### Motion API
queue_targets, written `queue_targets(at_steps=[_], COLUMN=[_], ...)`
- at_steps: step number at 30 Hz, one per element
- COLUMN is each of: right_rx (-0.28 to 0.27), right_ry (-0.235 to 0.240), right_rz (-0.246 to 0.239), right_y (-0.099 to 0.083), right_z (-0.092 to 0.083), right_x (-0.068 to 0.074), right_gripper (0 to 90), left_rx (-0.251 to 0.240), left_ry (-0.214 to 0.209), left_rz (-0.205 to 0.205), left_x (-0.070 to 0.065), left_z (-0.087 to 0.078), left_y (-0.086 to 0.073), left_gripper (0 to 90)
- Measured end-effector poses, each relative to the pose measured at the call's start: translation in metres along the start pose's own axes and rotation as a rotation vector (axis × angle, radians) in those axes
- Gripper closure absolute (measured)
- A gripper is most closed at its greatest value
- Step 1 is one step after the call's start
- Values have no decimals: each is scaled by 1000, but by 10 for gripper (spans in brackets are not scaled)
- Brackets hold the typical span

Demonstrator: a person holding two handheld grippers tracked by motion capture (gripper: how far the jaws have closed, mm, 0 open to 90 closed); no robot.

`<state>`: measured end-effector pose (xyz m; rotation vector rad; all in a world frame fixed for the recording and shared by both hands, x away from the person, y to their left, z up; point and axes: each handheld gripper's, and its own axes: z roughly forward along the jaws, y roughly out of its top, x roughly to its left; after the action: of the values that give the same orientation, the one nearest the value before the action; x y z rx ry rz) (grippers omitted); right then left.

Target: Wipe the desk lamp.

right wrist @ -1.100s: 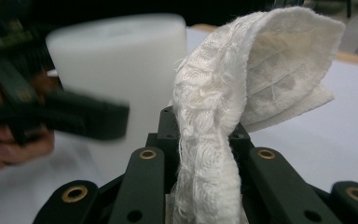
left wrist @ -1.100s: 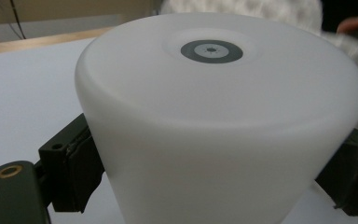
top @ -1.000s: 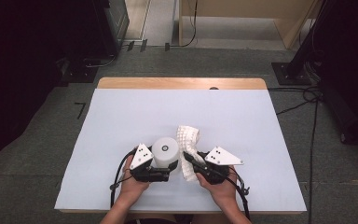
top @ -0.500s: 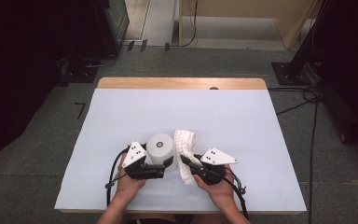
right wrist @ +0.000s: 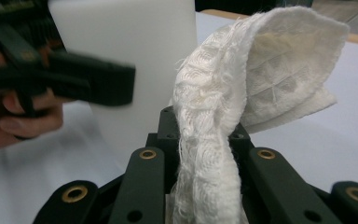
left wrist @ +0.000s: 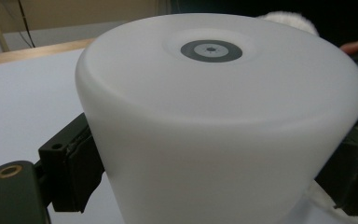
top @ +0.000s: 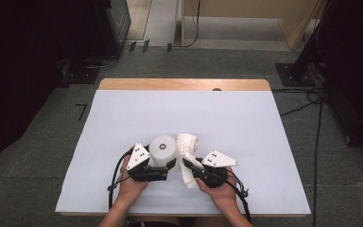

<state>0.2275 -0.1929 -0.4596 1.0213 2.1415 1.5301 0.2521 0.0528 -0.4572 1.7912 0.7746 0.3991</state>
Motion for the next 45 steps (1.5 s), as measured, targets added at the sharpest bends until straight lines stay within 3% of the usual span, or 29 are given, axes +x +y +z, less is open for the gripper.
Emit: queue_targets(at_steps=[1,5,8,13,16,17,22,23,29,32,35,37,38,43,45], right_rx=[-23,-77,-74,37,39,16,-13,-12,-5,-6,-6,-8,-8,9,18], right_ry=[11,20,18,-1,-2,-2,-36,-54,-63,-64,-68,-70,-70,-71,-66], right_rz=[17,15,16,19,14,6,21,44,53,52,49,51,51,47,36], right_y=[5,16,14,-5,-4,0,4,3,0,1,0,-1,-1,-4,-5], right_z=[-5,-16,-14,3,3,-1,-10,-12,-12,-12,-12,-12,-12,-8,-5], right_x=[1,0,-1,-2,-3,-4,-12,-18,-22,-22,-22,-23,-23,-21,-19], right_gripper=[753,752,753,753,753,752,752,752,752,752,751,750,750,751,751], left_rx=[9,-8,-17,-44,-43,-27,-11,1,24,22,15,16,16,22,16], left_ry=[-12,-27,-29,-23,-5,31,46,61,70,79,101,138,138,255,252], left_rz=[22,34,28,11,39,62,74,96,135,115,50,10,10,3,21], left_x=[-3,-6,-6,-3,-3,-3,3,4,3,2,2,-4,-4,-14,-17], left_z=[2,1,-1,-5,-4,-1,3,4,5,4,2,3,3,7,7], left_y=[-2,0,2,4,2,-1,-8,-10,-14,-15,-18,-20,-20,-17,-17], left_gripper=[87,87,87,87,87,86,86,86,85,82,8,0,0,1,84])
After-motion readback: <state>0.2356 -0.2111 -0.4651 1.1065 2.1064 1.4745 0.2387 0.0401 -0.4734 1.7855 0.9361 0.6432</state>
